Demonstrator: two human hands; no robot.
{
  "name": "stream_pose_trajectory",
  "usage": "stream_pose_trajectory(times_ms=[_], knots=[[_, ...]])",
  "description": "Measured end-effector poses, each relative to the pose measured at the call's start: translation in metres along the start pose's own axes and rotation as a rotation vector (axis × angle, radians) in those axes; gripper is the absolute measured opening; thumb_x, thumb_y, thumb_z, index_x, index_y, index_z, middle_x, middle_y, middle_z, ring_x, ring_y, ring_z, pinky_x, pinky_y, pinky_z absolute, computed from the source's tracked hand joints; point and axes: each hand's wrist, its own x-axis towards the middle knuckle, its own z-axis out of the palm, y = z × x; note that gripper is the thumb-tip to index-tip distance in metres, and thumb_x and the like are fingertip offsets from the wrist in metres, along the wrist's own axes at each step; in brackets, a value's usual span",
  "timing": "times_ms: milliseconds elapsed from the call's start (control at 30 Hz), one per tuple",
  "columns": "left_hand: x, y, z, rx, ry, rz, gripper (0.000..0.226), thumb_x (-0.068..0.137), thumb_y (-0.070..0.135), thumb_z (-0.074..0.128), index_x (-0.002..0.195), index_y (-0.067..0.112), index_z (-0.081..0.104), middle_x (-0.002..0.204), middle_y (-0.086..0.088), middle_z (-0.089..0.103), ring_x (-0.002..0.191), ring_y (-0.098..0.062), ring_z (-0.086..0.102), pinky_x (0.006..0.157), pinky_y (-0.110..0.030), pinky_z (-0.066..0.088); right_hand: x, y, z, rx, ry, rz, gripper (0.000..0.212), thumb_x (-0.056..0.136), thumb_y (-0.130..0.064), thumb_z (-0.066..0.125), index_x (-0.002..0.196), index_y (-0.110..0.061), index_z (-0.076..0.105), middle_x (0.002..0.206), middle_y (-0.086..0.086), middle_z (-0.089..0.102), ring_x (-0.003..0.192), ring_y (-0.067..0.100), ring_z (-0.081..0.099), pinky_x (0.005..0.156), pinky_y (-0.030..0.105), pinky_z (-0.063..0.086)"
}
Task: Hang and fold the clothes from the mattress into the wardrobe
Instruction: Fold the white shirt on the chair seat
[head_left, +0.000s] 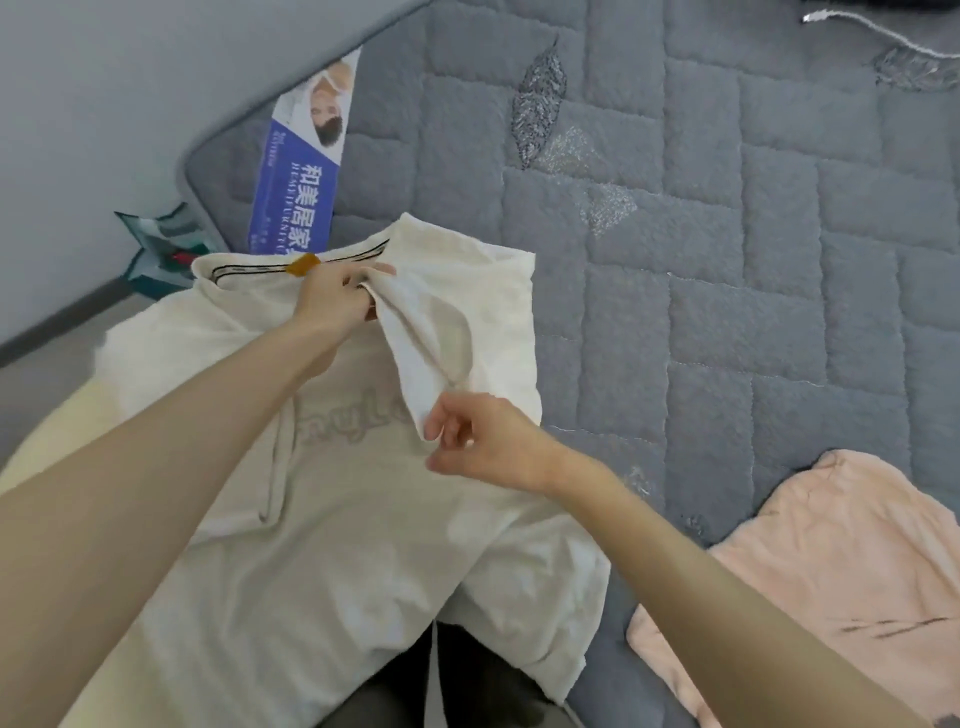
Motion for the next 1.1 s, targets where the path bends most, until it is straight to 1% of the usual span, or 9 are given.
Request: stream_pose_trajectory(times_ms=[100, 300, 367, 467, 600, 800, 933, 1033, 1100], knots=[[-0.003, -0.028, -0.036, -0.123, 0.079, -0.102, 0.028, 0.095, 0.000, 0.043, 0.115, 0.014, 0.056, 0.116, -0.004, 0.057, 0.084, -0.015, 0.062, 0.075, -0.027, 0.054, 0.014, -0.005, 0.032, -0.174, -0.054, -0.028, 0.030, 0.083, -0.012, 0.069, 0.111, -0.021, 0.062, 0.091, -0.006, 0.056, 0.076, 0.008, 0.053, 0.077, 0.021, 0.046], [-0.031, -0.071, -0.054, -0.021, 0.051, -0.187, 0.025, 0.094, 0.014, 0.049, 0.118, 0.017, 0.055, 0.110, -0.003, 0.060, 0.086, -0.016, 0.061, 0.081, -0.036, 0.052, 0.033, 0.007, 0.047, -0.545, 0.352, 0.058, 0.059, 0.082, -0.022, 0.068, 0.133, -0.017, 0.040, 0.133, 0.002, 0.038, 0.117, 0.025, 0.036, 0.082, 0.032, 0.042], [-0.040, -0.080, -0.047, 0.033, -0.007, -0.128, 0.020, 0.093, 0.014, 0.051, 0.109, 0.020, 0.060, 0.100, -0.001, 0.062, 0.080, -0.013, 0.060, 0.079, -0.032, 0.052, 0.036, 0.014, 0.048, -0.564, 0.351, 0.154, 0.069, 0.078, -0.028, 0.073, 0.136, -0.018, 0.036, 0.131, 0.003, 0.036, 0.117, 0.025, 0.035, 0.083, 0.033, 0.043], [-0.054, -0.086, -0.030, 0.114, -0.097, -0.015, 0.014, 0.092, 0.014, 0.056, 0.098, 0.017, 0.068, 0.091, 0.005, 0.066, 0.080, -0.006, 0.059, 0.073, -0.016, 0.046, 0.037, 0.023, 0.047, -0.529, 0.373, 0.197, 0.042, 0.080, -0.022, 0.068, 0.118, -0.017, 0.049, 0.116, 0.000, 0.049, 0.109, 0.023, 0.046, 0.081, 0.035, 0.046], [-0.064, -0.094, -0.005, 0.262, -0.298, 0.057, 0.024, 0.083, 0.031, 0.067, 0.093, 0.010, 0.072, 0.096, -0.009, 0.069, 0.090, -0.011, 0.061, 0.083, -0.030, 0.047, 0.028, 0.029, 0.041, -0.621, 0.419, 0.258, 0.011, 0.085, -0.022, 0.057, 0.095, -0.017, 0.062, 0.098, -0.003, 0.061, 0.096, 0.021, 0.056, 0.073, 0.033, 0.046], [-0.081, -0.093, 0.025, 0.572, -0.229, -0.036, 0.032, 0.082, 0.050, 0.062, 0.098, 0.022, 0.064, 0.122, -0.004, 0.044, 0.121, -0.028, 0.033, 0.103, -0.032, 0.030, 0.007, 0.044, 0.031, -0.605, 0.490, 0.240, 0.034, 0.076, -0.008, 0.063, 0.105, -0.012, 0.045, 0.111, 0.004, 0.045, 0.102, 0.025, 0.039, 0.073, 0.038, 0.045], [-0.087, -0.089, 0.017, 0.381, -0.181, 0.007, 0.035, 0.069, 0.044, 0.059, 0.058, 0.017, 0.039, 0.079, 0.002, 0.045, 0.092, -0.026, 0.044, 0.077, -0.028, 0.031, -0.004, 0.047, 0.031, -0.655, 0.416, 0.191, 0.036, 0.075, -0.001, 0.057, 0.104, -0.014, 0.041, 0.103, 0.000, 0.043, 0.090, 0.023, 0.040, 0.069, 0.036, 0.039], [-0.104, -0.098, 0.000, 0.328, -0.209, -0.026, 0.037, 0.067, 0.037, 0.062, 0.056, 0.015, 0.035, 0.066, 0.003, 0.040, 0.079, -0.021, 0.042, 0.062, -0.030, 0.028, -0.011, 0.043, 0.031, -0.883, 0.291, 0.187, 0.033, 0.073, 0.007, 0.044, 0.094, -0.018, 0.035, 0.086, -0.003, 0.048, 0.078, 0.024, 0.041, 0.070, 0.031, 0.028], [-0.115, -0.111, -0.009, 0.334, -0.280, -0.161, 0.032, 0.070, 0.032, 0.066, 0.061, 0.015, 0.041, 0.064, 0.001, 0.043, 0.068, -0.018, 0.043, 0.058, -0.028, 0.029, -0.013, 0.038, 0.032, -1.025, 0.196, 0.193, 0.028, 0.079, 0.004, 0.043, 0.094, -0.020, 0.045, 0.092, -0.001, 0.057, 0.083, 0.025, 0.051, 0.069, 0.028, 0.025]])
